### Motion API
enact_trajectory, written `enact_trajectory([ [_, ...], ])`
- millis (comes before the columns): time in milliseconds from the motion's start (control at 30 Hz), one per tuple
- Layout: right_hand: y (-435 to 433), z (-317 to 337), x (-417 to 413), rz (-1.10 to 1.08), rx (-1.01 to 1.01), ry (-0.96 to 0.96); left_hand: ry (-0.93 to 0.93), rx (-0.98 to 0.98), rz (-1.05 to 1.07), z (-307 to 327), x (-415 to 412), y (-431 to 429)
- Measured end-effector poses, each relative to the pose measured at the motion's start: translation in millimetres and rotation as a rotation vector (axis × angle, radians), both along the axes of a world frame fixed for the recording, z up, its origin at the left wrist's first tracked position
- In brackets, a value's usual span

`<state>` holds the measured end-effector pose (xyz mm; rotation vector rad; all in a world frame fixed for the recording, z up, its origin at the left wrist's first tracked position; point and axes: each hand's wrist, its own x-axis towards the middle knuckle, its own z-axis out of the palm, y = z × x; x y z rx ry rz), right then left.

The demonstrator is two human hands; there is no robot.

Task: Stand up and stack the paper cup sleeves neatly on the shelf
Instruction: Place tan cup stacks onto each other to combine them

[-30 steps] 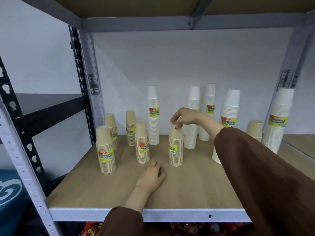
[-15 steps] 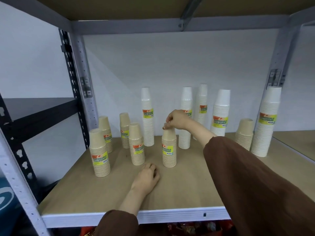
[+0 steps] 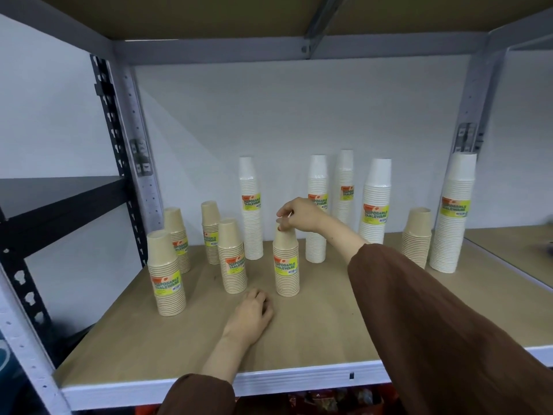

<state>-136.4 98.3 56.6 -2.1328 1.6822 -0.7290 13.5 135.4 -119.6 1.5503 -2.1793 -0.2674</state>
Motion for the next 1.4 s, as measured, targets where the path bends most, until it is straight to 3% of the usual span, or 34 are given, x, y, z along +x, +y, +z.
enact_trajectory([
  [533,2,-16,-8,-0.024,-0.154,-0.072,-0.101,-0.029,0.032,6,-2,6],
  [833,17,-8,-35,-0.073,-0.305,-0.048,-0.15,-0.069,-0.207,12,-41,17],
  [1067,52,10,-95,-0.142,-0.384,-0.016,-0.119,-0.06,-0.404,11,-110,18],
  [1400,88,11,-202,-0.409,-0.33,0.081,-0.092,0.022,-0.44,16,-181,7],
])
